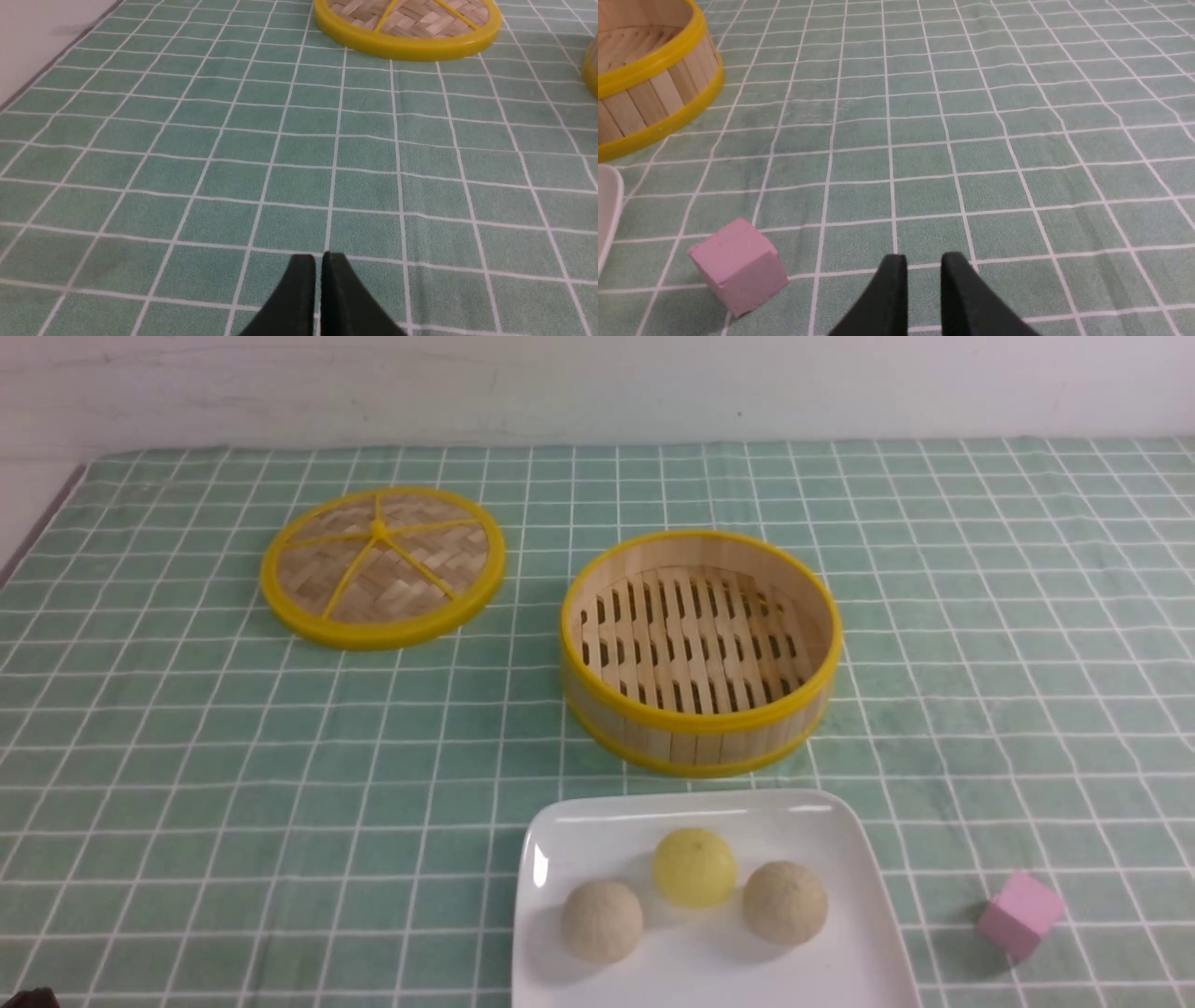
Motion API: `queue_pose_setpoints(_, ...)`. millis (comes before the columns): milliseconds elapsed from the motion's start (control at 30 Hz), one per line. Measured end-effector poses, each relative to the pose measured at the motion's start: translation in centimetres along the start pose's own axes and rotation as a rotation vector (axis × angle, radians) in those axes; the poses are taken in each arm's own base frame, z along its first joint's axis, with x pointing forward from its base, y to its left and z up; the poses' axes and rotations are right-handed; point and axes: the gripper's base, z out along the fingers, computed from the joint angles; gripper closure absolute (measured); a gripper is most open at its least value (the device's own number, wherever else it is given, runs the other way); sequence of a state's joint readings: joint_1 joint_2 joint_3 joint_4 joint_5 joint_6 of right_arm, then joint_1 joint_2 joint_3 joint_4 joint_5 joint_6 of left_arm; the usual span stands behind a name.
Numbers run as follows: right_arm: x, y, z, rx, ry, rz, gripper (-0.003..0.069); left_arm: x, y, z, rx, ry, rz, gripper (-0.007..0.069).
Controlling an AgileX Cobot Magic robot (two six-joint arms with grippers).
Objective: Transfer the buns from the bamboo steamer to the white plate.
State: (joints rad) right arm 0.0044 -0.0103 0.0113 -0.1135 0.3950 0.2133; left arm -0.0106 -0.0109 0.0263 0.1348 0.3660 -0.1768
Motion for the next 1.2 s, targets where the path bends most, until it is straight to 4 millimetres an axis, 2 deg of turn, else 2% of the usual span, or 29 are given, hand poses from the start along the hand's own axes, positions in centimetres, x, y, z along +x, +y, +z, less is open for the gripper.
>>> queue_pose_setpoints(1200,0.00,0.00,0.00,0.000,0.000,0.004,0.0489,0.01,-0.08,0.00,0.013,0.002,0.002,0.0550)
